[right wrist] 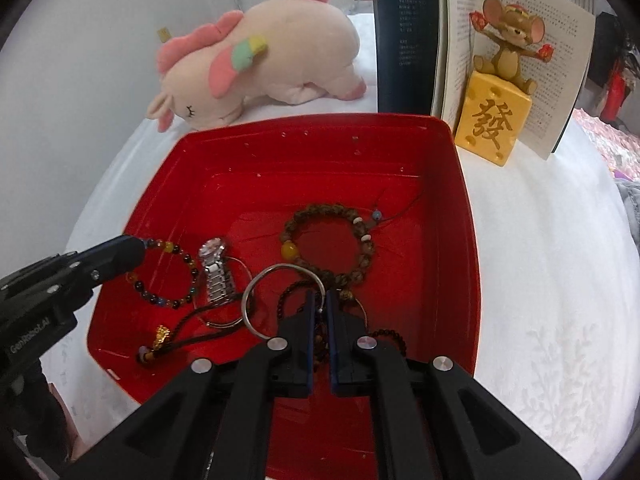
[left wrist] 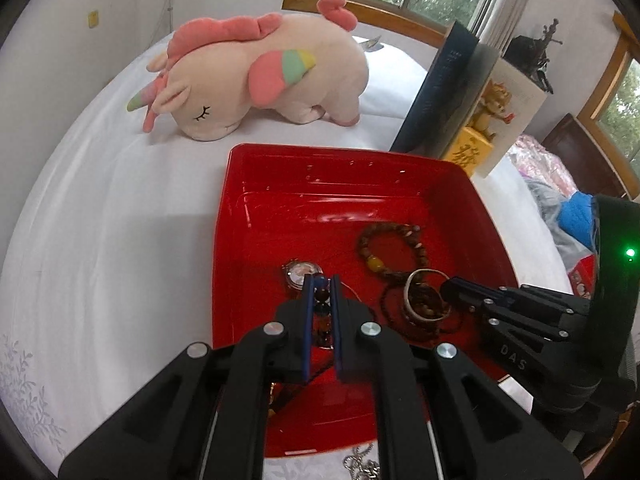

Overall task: Organize jewelry
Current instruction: 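Carry the bracelet and silver ring into the red tin and open both tools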

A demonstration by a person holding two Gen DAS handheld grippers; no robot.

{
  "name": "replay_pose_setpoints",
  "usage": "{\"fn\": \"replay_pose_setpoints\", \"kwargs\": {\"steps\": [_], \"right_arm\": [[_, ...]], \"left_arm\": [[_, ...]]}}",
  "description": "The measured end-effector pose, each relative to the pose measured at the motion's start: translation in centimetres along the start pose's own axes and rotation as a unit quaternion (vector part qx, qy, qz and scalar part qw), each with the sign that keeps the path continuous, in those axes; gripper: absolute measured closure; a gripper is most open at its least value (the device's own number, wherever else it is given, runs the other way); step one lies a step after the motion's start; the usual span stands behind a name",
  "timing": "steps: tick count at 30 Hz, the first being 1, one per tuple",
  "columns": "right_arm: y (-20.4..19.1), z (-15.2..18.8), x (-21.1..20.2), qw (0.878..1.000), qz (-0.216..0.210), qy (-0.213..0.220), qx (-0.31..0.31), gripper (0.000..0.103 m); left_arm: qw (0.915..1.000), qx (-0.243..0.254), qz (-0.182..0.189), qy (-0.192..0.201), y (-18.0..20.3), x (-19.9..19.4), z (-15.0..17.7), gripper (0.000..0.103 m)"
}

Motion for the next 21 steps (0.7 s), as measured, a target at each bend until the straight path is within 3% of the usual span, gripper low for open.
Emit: {"fn": "replay_pose_setpoints", "kwargs": {"steps": [6,8,12,21], "right_arm": [[-0.2,0.0,0.1,1.0,0.002,0.005,-0.001,0.094],[-0.3,-0.2,-0.2,1.0,0.006,0.013,-0.005,0.075],[-0.4,-0.6,-0.9,1.0,0.004,0.024,-0.005,0.075],[-0.5,-0.4,-2.5,0.999,0.003,0.038,-0.005,0.075]], "left_arm": [[1.0,-0.003,-0.004,-0.005,-0.4,0.4,0.1,0.094],[0.9999,0.0,-0.009,-0.005,-0.4,0.3,0.1,0.072],[0.9997,0.008,-0.023,0.008,-0.1,-0.7,0.0,0.066],[0.9986,0.016,-0.038,0.032,0.7,-3.0,0.0,0.039]]}}
Point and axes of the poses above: each gripper's, at about its wrist camera, not at the fingertips, and x roughly the way its jaws point, y to its right, z to its underside, the point moved 9 cm from there along x, roughly the way its jaws point, and after that the axes turned 15 degrees about x, right-handed, at the moved point
